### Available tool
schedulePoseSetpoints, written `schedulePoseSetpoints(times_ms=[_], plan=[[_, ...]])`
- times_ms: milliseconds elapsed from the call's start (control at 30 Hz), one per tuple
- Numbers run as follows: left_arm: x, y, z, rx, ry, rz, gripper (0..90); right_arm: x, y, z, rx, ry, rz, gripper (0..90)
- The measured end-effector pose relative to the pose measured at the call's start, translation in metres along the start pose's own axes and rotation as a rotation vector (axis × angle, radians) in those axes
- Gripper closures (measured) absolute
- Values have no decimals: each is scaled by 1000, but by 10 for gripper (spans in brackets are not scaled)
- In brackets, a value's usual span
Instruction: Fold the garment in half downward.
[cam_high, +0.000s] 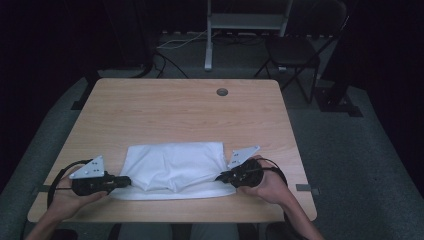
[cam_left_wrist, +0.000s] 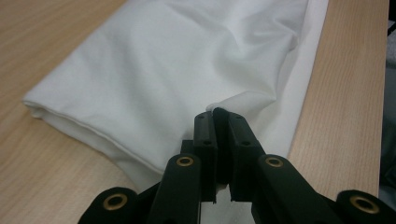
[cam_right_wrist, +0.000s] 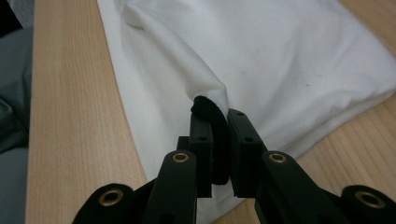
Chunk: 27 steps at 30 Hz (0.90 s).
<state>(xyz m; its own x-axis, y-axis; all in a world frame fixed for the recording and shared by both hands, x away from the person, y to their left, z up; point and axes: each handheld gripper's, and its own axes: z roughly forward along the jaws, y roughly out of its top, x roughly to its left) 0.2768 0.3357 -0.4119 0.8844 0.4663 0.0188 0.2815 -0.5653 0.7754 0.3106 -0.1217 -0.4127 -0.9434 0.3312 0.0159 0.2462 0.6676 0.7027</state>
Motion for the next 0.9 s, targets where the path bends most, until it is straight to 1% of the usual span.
schedulePoseSetpoints(times_ms=[133, 167, 233, 300, 433, 467, 533, 567, 600, 633, 667, 700, 767, 800, 900], plan=[[0, 3, -5, -15, -4, -4, 841, 0, 2, -7, -25, 9, 9, 820], [0, 3, -6, -14, 2, -1, 841, 1, 2, -8, -30, 13, 11, 821], [-1, 4, -6, -15, -6, 1, 841, 1, 3, -9, -36, 12, 5, 822], [-1, 3, -6, -9, -15, 0, 841, 1, 2, -10, -36, 23, 8, 822], [-3, -1, -3, 6, -26, 4, 840, 3, -2, -6, -2, 40, 1, 821], [-3, -2, -3, 13, -36, 0, 840, 4, -3, -5, 7, 43, 1, 821], [-3, -5, -1, 21, -37, 0, 840, 4, -5, -3, 18, 40, 1, 821], [-3, -6, 0, 35, -41, 5, 839, 4, -6, -2, 27, 33, -4, 821], [-4, -6, 1, 40, -41, 2, 839, 4, -6, -1, 39, 29, -9, 820], [-4, -7, 2, 54, -39, 7, 838, 4, -7, 0, 48, 31, -11, 820], [-5, -8, 5, 87, -35, 18, 837, 4, -7, 1, 52, 30, -16, 820], [-6, -9, 6, 99, -30, 26, 837, 5, -7, 2, 63, 30, -21, 820], [-6, -9, 8, 110, -35, 29, 836, 5, -7, 4, 80, 24, -34, 819], [-6, -9, 8, 111, -30, 32, 835, 5, -6, 5, 85, 25, -32, 818], [-5, -10, 8, 115, -34, 29, 833, 5, -7, 6, 96, 24, -42, 812]])
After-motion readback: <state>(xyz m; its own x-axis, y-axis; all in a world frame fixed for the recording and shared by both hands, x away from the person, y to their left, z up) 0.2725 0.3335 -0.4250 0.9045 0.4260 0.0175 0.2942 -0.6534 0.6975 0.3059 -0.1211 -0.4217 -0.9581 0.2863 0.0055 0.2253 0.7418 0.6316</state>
